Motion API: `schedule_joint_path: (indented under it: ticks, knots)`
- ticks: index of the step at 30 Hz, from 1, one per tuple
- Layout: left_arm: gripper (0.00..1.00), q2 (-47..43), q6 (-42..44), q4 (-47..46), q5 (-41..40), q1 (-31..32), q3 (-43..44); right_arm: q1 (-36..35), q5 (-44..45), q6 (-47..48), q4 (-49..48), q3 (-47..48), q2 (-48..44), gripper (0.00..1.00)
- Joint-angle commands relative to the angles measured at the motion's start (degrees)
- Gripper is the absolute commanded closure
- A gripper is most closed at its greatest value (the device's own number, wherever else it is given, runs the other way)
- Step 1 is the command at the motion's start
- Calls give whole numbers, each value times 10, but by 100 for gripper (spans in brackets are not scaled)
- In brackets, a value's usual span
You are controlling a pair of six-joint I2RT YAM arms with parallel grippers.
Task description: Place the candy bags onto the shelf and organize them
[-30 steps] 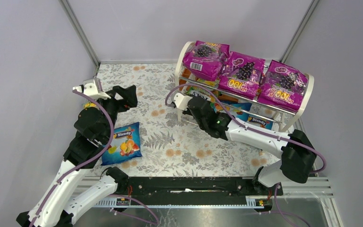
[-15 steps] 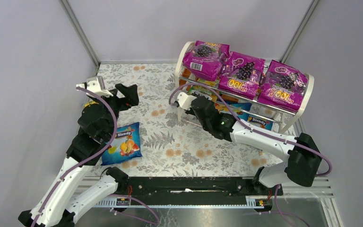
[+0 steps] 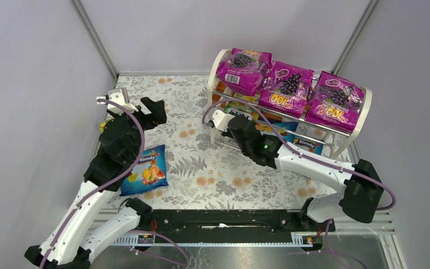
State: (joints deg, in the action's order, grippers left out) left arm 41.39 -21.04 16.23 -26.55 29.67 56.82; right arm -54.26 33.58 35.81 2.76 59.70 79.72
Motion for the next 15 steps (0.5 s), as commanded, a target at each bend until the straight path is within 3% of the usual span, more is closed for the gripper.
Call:
schedule_joint_path:
  ticks: [1,6,10,11,12,15]
  knots:
    - [12,5,-2,-23,6,-4,-4,-12,31,-15,8,5,-23,57]
    - [12,28,0,-28,2,-5,-11,-65,59,-75,54,17,-48,31]
    - [8,61,1,-29,-12,-5,-17,-125,58,-167,123,28,-81,18]
    - [5,69,2,-30,-19,-5,-18,-137,53,-196,141,30,-89,6]
    - [2,77,1,-30,-27,-5,-20,-146,43,-224,155,30,-98,1]
    - [1,104,-10,-21,-50,-4,-23,-157,-12,-289,176,11,-135,0]
